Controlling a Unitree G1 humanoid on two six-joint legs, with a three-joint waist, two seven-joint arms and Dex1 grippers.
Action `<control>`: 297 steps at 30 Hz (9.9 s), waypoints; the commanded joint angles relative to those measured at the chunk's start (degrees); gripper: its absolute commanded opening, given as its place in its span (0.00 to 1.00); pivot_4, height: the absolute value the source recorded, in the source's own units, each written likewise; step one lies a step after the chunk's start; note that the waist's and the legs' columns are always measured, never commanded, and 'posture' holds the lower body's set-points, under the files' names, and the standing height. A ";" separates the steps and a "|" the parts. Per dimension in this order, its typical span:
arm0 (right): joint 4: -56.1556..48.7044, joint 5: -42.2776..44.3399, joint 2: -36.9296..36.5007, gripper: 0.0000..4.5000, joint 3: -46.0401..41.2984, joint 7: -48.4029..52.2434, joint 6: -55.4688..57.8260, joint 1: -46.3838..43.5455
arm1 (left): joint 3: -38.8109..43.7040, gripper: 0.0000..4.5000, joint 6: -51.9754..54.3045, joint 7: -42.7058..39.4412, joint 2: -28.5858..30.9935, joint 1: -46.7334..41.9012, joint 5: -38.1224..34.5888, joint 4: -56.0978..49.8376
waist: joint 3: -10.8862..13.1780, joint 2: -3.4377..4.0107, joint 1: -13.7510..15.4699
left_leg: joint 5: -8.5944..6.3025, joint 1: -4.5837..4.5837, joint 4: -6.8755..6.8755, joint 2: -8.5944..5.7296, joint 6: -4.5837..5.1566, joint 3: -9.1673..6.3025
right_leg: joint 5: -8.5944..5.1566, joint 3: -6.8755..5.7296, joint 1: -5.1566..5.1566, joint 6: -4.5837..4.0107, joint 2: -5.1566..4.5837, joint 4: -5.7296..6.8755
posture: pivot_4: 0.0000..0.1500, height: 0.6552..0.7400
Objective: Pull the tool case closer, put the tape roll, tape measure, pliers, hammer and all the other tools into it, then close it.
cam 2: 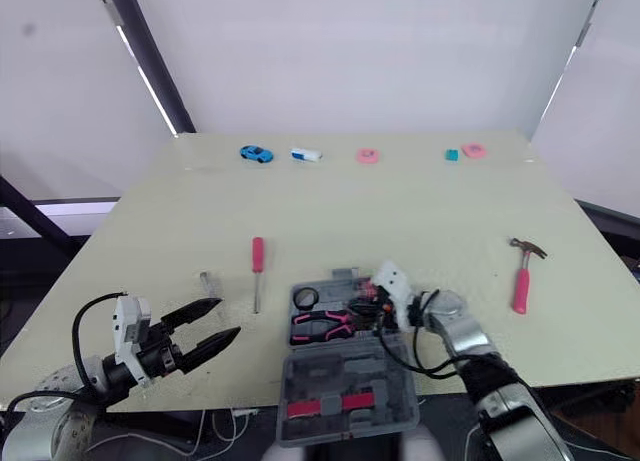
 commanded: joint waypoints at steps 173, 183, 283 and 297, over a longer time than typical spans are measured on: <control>-7.04 -20.54 -17.13 0.02 11.74 10.19 13.15 -11.51 | -31.11 0.03 -2.15 -8.12 -5.52 -41.32 27.78 30.22 | 1.34 -0.34 1.32 | -0.02 -0.60 0.70 -0.11 0.09 -0.05 | 0.30 -0.14 0.00 0.42 0.56 -0.03 | 1.00 1.00; -3.71 -21.26 -16.22 0.02 11.19 7.70 10.50 -13.01 | -30.88 0.03 -1.90 -7.43 -5.47 -40.82 27.85 29.92 | 1.34 -0.34 1.02 | -0.01 -0.55 0.73 -0.10 0.09 -0.02 | 0.31 -0.11 0.01 0.42 0.57 0.01 | 1.00 1.00; -29.90 18.74 -21.77 0.98 -25.75 -2.09 7.87 18.75 | 0.01 1.00 13.19 11.52 4.70 -2.38 -0.18 -13.52 | 1.52 -0.21 1.09 | -0.04 -0.47 0.49 -0.03 0.08 -0.01 | 0.15 0.10 -0.16 0.22 0.42 -0.17 | 1.00 1.00; -33.05 17.57 -20.89 0.98 -20.10 -5.48 13.21 12.69 | -1.63 1.00 12.30 15.75 3.43 -2.81 1.55 -15.90 | 1.55 -0.25 1.11 | -0.04 -0.50 0.50 -0.04 0.08 0.01 | 0.15 0.09 -0.15 0.22 0.43 -0.17 | 1.00 1.00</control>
